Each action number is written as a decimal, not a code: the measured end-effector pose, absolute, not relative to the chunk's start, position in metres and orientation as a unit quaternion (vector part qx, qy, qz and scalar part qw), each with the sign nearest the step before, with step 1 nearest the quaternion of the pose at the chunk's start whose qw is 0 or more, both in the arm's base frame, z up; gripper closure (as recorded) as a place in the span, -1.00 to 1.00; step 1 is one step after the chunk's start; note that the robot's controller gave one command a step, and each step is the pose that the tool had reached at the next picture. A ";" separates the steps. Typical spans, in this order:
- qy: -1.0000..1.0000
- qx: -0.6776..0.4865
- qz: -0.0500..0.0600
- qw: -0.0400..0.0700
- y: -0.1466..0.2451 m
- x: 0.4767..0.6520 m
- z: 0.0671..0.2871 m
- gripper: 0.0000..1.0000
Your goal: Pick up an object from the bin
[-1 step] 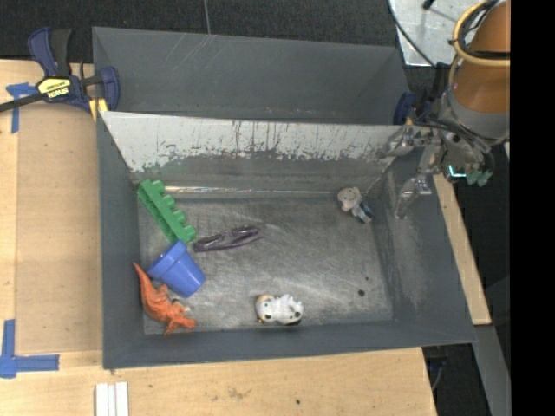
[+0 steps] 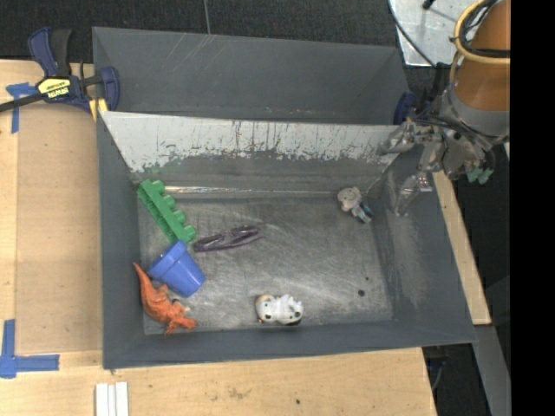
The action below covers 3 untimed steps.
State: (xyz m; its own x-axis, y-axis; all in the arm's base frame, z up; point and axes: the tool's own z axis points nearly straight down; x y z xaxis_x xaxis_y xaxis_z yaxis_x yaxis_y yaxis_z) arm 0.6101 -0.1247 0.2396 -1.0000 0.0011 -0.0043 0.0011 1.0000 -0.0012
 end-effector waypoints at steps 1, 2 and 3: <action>0.999 0.051 0.000 0.004 -0.131 0.615 0.186 -1.00; 0.991 0.133 0.000 0.002 -0.147 0.621 0.162 -1.00; 0.978 0.207 0.000 0.002 -0.134 0.618 0.127 -1.00</action>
Offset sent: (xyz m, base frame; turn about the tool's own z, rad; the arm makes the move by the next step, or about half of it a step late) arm 0.0101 -0.0234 -0.0796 0.2667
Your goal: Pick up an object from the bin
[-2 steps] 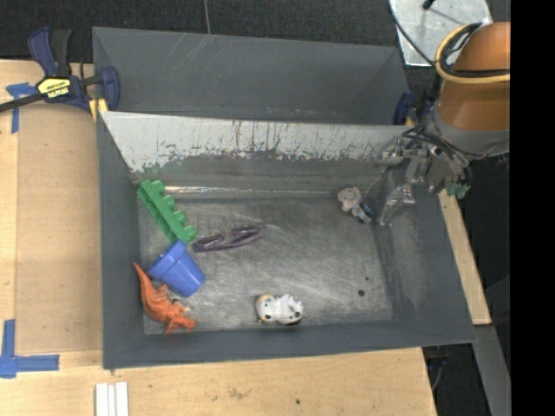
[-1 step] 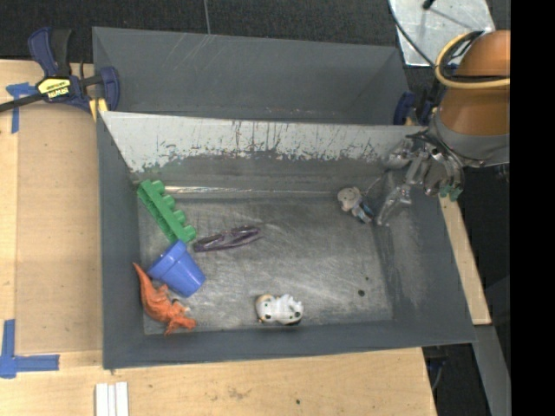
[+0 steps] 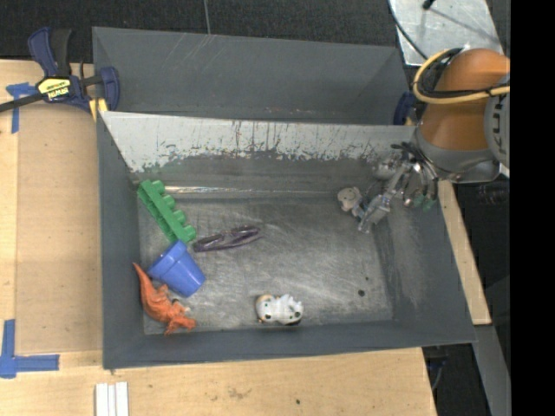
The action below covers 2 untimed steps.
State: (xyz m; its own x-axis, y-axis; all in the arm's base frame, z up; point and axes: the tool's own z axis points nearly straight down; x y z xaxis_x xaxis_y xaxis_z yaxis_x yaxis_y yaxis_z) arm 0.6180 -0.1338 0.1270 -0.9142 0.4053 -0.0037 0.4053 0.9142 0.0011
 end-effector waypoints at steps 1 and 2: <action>0.974 0.225 0.002 0.000 -0.144 0.616 0.073 -1.00; 0.974 0.225 0.000 0.002 -0.142 0.617 0.081 1.00</action>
Offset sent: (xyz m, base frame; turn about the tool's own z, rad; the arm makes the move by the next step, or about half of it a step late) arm 0.0072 -0.0116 -0.0570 0.2546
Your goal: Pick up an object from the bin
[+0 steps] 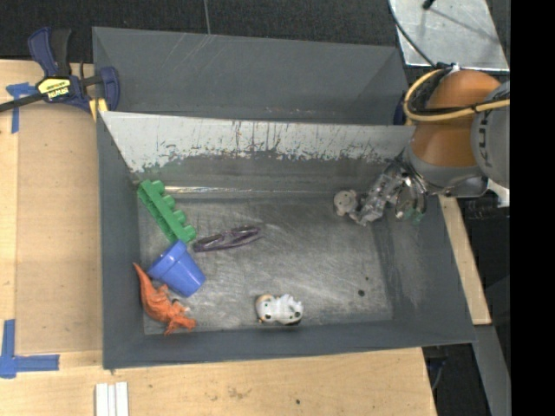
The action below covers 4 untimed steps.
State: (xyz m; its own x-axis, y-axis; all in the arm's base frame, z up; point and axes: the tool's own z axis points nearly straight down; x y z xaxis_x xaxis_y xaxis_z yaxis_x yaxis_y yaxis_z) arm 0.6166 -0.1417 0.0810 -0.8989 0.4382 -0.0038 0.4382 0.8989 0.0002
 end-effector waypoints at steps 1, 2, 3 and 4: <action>0.974 0.225 0.000 0.002 -0.142 0.617 0.081 1.00; 0.974 0.225 0.000 0.000 -0.141 0.615 0.086 1.00; 0.974 0.225 0.000 -0.002 -0.142 0.615 0.102 1.00; 0.975 0.224 0.000 0.001 -0.142 0.616 0.120 1.00</action>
Offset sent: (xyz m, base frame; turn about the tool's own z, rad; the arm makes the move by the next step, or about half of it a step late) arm 0.0001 0.0001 0.0546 0.0000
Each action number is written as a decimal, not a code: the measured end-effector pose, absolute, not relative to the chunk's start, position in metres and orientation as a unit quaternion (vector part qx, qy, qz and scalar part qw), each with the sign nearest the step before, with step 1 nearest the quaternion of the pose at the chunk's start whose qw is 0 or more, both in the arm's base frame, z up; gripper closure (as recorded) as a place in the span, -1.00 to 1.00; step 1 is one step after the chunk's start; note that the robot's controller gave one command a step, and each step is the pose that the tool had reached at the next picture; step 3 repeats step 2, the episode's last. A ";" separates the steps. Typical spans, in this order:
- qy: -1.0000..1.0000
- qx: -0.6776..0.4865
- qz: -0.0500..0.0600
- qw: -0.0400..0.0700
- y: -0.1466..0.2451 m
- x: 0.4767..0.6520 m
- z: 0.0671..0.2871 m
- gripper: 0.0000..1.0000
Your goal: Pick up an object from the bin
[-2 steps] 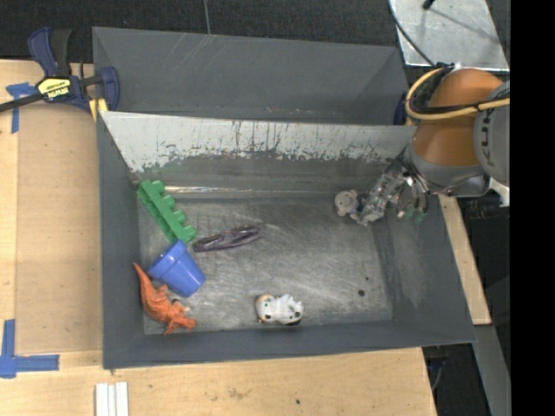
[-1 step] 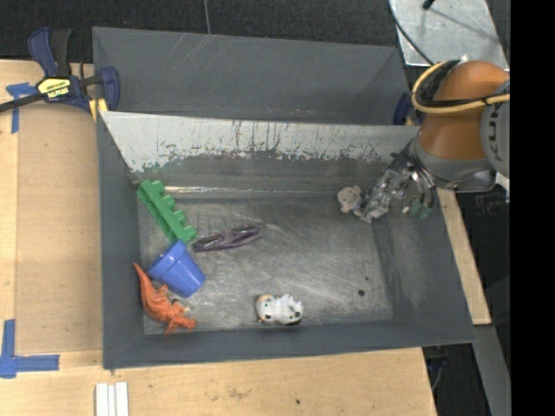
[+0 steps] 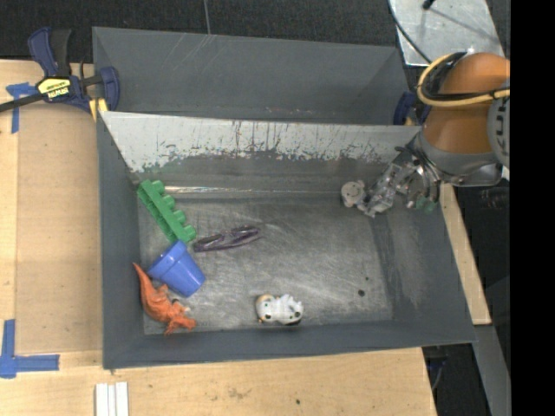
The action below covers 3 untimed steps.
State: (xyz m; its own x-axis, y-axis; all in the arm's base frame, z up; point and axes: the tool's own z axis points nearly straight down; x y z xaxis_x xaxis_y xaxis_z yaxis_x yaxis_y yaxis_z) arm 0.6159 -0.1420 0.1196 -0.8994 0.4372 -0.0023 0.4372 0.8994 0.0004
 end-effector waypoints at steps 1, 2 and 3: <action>0.975 0.224 0.000 0.003 -0.142 0.617 0.130 1.00; 0.975 0.224 0.000 0.001 -0.142 0.616 0.139 1.00; 0.975 0.224 0.000 0.001 -0.142 0.616 0.139 1.00</action>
Offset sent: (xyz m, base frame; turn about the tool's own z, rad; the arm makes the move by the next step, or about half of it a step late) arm 0.0002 0.0000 0.0752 0.0000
